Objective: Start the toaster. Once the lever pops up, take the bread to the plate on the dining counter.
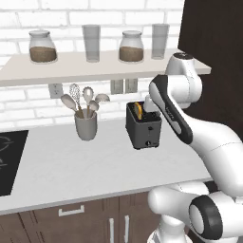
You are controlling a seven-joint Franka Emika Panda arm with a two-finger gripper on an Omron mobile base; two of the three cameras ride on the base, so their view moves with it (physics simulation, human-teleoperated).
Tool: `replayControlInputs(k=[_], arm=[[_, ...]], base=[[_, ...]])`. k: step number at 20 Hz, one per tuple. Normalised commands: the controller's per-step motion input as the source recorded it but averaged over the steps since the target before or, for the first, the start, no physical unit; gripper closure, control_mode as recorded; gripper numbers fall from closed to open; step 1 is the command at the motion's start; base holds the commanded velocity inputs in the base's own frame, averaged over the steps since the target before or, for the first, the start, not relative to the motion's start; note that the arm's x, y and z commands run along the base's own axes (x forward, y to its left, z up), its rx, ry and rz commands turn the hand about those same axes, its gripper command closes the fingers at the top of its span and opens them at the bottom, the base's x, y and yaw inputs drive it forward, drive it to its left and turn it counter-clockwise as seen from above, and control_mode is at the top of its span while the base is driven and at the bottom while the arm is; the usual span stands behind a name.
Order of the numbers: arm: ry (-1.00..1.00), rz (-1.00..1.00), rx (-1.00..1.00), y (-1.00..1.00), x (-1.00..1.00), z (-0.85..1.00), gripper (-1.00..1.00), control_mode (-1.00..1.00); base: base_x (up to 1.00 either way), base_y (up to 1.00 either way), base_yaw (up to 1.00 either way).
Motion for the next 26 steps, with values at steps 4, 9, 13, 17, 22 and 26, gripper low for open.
replayControlInputs(k=[4,9,13,17,22,26], arm=[[0.00,0.00,0.00,0.00,0.00,-0.17,-1.00,-1.00],[0.02,0.00,0.00,0.00,0.04,-0.39,-1.00,-1.00],[0.03,0.00,0.00,0.00,0.19,-0.36,-1.00,-1.00],[0.00,0.00,0.00,0.01,0.17,-0.49,1.00,-1.00],[-0.03,0.00,0.00,0.01,0.24,-0.49,1.00,-1.00],[-0.04,0.00,0.00,0.00,0.35,-0.22,1.00,-1.00]], base=[[0.00,0.00,0.00],[0.00,0.00,0.00],[0.00,0.00,0.00],[0.00,0.00,0.00],[0.00,0.00,0.00],[0.00,0.00,0.00]])
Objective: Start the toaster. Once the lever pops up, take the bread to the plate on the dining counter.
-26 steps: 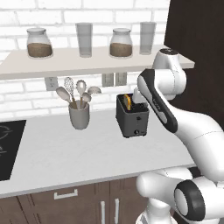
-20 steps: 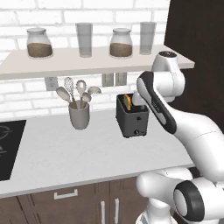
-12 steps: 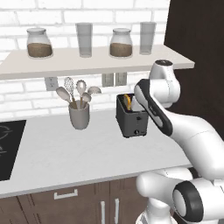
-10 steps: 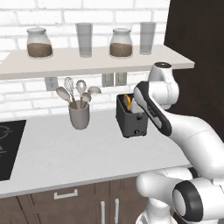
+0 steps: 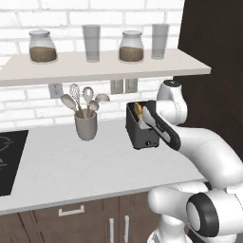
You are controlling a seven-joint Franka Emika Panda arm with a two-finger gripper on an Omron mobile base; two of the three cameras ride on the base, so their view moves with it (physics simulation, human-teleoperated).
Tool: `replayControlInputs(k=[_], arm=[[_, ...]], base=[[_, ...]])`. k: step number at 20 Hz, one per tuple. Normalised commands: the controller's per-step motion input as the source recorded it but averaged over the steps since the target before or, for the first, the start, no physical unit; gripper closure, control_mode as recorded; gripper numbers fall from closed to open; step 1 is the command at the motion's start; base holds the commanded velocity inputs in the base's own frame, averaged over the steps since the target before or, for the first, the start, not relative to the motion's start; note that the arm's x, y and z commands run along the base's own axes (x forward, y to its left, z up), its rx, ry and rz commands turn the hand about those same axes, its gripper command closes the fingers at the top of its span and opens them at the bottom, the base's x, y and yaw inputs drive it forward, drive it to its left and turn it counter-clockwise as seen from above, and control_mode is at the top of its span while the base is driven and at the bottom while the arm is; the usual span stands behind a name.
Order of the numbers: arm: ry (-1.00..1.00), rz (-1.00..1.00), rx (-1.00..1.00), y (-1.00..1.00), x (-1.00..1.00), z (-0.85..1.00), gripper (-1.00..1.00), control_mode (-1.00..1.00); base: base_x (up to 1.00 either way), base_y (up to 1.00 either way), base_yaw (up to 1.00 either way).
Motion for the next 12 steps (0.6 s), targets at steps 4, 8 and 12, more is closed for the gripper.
replayControlInputs(k=[4,8,12], arm=[[-0.05,0.00,-0.01,0.00,0.38,0.00,1.00,-1.00],[-0.12,0.00,-0.02,-0.01,0.41,-0.03,1.00,-1.00],[-0.08,0.00,0.00,-0.09,0.34,-0.23,1.00,-1.00]], base=[[0.00,0.00,0.00],[0.00,0.00,0.00],[0.00,0.00,0.00]])
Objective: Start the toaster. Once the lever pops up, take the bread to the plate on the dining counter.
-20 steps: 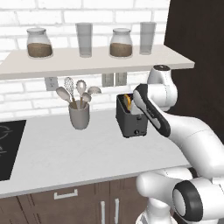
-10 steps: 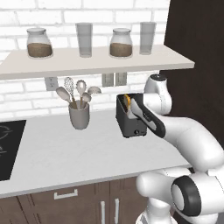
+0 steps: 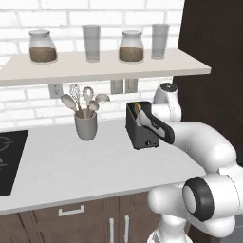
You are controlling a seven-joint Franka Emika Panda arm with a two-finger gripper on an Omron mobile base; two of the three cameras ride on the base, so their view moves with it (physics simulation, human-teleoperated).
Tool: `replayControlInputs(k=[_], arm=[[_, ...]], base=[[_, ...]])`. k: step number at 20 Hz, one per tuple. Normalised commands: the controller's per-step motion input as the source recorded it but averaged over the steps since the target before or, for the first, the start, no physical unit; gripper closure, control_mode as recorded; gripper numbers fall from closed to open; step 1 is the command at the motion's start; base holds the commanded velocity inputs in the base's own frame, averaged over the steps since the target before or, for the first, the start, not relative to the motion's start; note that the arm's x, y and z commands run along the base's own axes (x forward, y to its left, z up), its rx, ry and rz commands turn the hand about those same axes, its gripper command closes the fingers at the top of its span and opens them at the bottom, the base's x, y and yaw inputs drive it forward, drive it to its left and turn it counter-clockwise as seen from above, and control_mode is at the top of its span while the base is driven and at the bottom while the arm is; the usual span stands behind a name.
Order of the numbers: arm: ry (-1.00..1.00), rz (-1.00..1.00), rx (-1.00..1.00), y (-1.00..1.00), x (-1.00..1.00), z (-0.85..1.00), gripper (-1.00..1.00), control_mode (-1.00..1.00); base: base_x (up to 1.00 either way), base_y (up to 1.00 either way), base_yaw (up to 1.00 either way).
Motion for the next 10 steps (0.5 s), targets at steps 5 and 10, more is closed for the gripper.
replayControlInputs(k=[5,10], arm=[[-0.02,0.00,0.00,-0.12,0.27,-0.03,1.00,-1.00],[-0.04,0.00,0.00,-0.01,0.22,-0.10,1.00,-1.00]], base=[[0.00,0.00,0.00],[0.00,0.00,0.00]])
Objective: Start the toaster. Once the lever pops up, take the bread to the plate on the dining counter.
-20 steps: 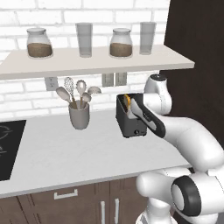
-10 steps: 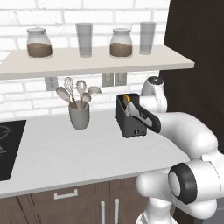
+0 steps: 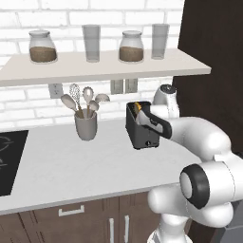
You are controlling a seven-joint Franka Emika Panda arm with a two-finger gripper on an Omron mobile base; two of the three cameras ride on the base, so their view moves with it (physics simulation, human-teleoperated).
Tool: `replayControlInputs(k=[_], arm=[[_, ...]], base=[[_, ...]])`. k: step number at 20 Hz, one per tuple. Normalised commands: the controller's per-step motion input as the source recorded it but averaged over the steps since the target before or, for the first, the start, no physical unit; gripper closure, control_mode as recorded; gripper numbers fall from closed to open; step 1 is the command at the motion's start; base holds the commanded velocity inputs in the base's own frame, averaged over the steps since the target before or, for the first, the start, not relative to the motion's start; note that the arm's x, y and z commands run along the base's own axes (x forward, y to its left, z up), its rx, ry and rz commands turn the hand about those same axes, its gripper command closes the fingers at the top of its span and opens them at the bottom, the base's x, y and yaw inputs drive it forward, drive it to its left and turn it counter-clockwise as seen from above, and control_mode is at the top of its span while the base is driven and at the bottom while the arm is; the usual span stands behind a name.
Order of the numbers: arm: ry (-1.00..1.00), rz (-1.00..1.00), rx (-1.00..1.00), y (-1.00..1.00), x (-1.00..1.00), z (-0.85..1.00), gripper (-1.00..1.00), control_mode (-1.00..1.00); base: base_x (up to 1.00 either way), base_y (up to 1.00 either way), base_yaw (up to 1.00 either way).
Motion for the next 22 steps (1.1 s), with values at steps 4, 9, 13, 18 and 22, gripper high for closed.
replayControlInputs(k=[4,9,13,18,22], arm=[[0.00,0.00,0.00,0.00,0.11,-0.14,1.00,-1.00],[0.00,0.00,0.00,-0.04,0.19,-0.27,1.00,-1.00],[0.00,0.00,0.00,0.00,0.05,-0.25,1.00,-1.00],[0.00,0.00,0.00,0.00,0.02,-0.32,1.00,-1.00],[0.00,0.00,0.00,0.00,0.00,-0.41,1.00,-1.00]], base=[[0.00,0.00,0.00],[0.00,0.00,0.00],[0.00,0.00,0.00],[0.00,0.00,0.00],[0.00,0.00,0.00]])
